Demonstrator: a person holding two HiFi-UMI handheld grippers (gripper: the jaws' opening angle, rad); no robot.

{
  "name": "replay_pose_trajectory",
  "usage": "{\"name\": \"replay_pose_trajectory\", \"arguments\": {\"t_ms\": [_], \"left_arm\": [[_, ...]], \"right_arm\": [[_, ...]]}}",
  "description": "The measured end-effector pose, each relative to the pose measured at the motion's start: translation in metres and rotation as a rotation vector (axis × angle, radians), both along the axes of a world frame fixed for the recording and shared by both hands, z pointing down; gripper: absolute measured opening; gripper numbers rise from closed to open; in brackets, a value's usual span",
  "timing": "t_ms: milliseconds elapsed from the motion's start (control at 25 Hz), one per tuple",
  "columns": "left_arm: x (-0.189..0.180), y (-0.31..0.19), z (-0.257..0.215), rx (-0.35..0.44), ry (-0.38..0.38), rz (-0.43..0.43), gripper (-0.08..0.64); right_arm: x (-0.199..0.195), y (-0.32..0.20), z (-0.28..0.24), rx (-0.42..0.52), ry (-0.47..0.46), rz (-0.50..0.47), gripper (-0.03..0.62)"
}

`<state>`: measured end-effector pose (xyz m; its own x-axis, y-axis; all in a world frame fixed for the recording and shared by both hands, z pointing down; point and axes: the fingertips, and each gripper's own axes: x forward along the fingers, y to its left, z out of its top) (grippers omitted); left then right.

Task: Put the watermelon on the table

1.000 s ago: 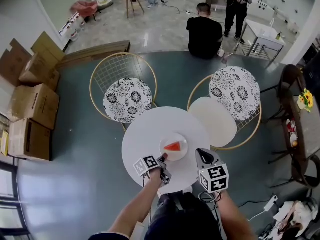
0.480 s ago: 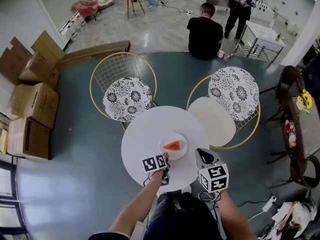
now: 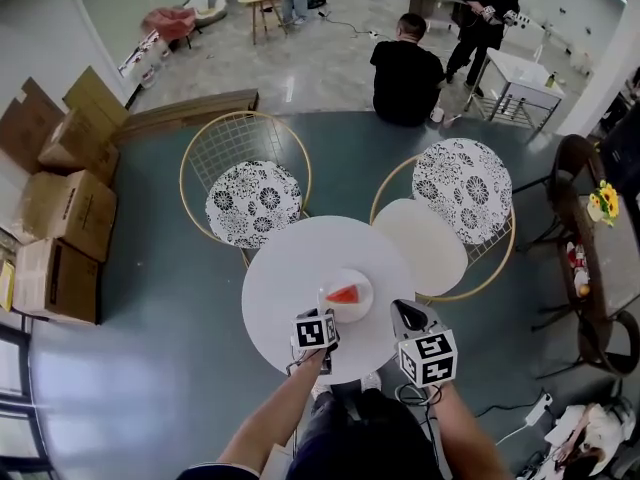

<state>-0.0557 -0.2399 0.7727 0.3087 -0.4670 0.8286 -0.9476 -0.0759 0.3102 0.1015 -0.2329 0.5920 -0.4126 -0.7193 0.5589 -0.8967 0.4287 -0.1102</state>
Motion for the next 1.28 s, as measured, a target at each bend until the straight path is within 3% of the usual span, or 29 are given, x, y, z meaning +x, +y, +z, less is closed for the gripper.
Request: {"name": "replay_pose_trajectory", "arguments": {"t_ms": [200,480,640,800,1000,1280], "left_arm": [[-0.010,-0.001,-0.030,0.102,-0.028,0.021,0.137],[0.005,0.006,-0.104,0.313,0.151,0.115,0.137],[0.010,0.013,-0.141,0.407,0.160,0.157,0.131],[0.016,0.022,-0.184,0.505,0.203,0.168,0.081],[0.021,0.031,-0.230,0.620,0.168,0.229,0.005],[0.029,0.043,-0.277,0.719,0.228,0.243,0.005]], "right_arm": [[-0.004,0.004,-0.005,0.013,-0.015,-0.006,0.003],[-0.017,0.008,-0.018,0.053,-0.065,-0.032,0.003],[-0.023,0.012,-0.022,0.065,-0.082,-0.064,0.003],[-0.034,0.015,-0.033,0.132,-0.063,-0.125,0.003],[-0.056,0.017,-0.058,0.182,-0.128,-0.196,0.003],[-0.078,0.020,-0.098,0.271,-0.172,-0.255,0.003]]}}
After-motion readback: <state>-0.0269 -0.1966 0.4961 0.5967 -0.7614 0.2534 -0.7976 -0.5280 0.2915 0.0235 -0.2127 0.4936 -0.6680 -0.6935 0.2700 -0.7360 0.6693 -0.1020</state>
